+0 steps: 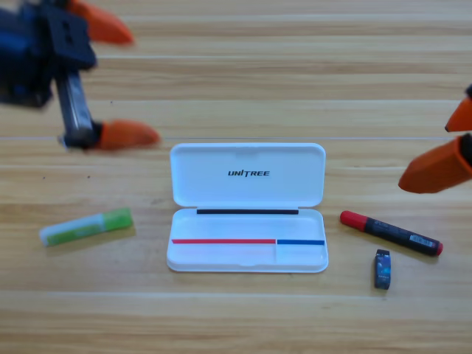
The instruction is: Clean up eraser and pencils
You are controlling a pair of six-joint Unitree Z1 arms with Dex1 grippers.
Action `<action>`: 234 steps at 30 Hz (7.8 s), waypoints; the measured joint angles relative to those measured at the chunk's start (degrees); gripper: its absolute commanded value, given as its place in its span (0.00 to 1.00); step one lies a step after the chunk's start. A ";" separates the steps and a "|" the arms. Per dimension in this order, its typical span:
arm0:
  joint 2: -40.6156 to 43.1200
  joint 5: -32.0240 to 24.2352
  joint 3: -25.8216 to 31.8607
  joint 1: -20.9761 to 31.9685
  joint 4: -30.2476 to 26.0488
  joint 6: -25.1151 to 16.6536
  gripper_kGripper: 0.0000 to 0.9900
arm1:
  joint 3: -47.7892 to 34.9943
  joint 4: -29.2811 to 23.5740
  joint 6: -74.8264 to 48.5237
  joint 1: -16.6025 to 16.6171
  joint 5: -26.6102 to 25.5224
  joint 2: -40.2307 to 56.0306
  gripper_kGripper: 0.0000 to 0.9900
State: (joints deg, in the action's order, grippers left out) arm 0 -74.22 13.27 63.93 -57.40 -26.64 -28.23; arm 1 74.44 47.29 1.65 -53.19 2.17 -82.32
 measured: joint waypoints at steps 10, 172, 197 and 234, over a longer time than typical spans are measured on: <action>-0.14 15.55 -9.64 4.59 10.02 -9.74 1.00 | 0.03 3.75 17.12 3.45 0.33 -8.80 0.96; -22.78 -23.34 9.18 26.64 -16.96 -22.02 0.00 | 38.08 23.12 -41.47 -0.81 -4.08 -50.16 0.16; -24.17 -18.19 11.82 16.53 -18.46 -19.38 0.00 | 25.71 23.14 -41.47 -0.04 -4.52 -34.75 0.83; -43.26 -14.14 20.01 7.58 -16.46 -13.04 0.00 | 17.73 11.04 -48.55 14.15 -2.41 -44.12 0.00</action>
State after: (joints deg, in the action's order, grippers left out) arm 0 -117.49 -0.87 83.94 -49.82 -43.10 -41.27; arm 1 92.18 58.34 -46.90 -39.04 -0.23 -126.44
